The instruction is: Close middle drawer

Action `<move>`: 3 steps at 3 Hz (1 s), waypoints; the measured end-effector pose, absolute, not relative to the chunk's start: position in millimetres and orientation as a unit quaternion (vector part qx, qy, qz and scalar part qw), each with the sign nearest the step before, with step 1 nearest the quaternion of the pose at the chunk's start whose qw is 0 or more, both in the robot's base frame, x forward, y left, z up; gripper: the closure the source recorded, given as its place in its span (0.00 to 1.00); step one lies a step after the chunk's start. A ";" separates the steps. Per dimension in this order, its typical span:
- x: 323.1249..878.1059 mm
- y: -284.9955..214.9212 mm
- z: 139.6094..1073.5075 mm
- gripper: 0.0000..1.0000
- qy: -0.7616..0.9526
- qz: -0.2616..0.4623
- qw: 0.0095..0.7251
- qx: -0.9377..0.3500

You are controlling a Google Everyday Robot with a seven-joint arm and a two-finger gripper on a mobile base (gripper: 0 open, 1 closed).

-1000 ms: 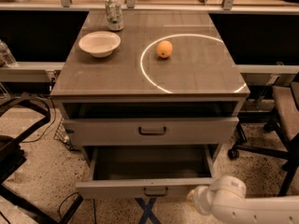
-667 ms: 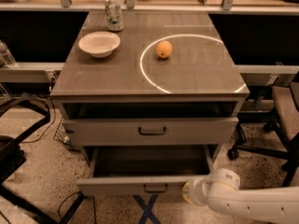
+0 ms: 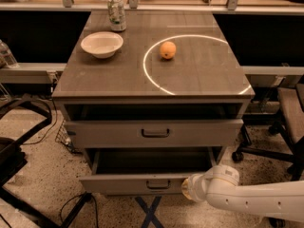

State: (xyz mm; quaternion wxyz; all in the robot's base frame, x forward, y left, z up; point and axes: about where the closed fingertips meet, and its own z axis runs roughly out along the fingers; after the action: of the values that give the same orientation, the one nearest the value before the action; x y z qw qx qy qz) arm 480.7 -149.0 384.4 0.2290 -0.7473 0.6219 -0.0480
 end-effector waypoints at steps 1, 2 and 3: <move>492.2 -145.5 386.1 1.00 0.613 -0.053 0.235 -0.753; 510.3 -140.7 384.8 1.00 0.601 -0.058 0.241 -0.760; 523.1 -138.5 382.1 1.00 0.593 -0.060 0.246 -0.764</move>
Offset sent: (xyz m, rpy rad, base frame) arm 0.0697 0.0095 0.0016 -0.0074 -0.0768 0.0902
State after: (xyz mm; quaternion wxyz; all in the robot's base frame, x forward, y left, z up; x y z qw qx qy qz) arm 523.1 -138.5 382.1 0.2461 -0.7644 0.5929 -0.0604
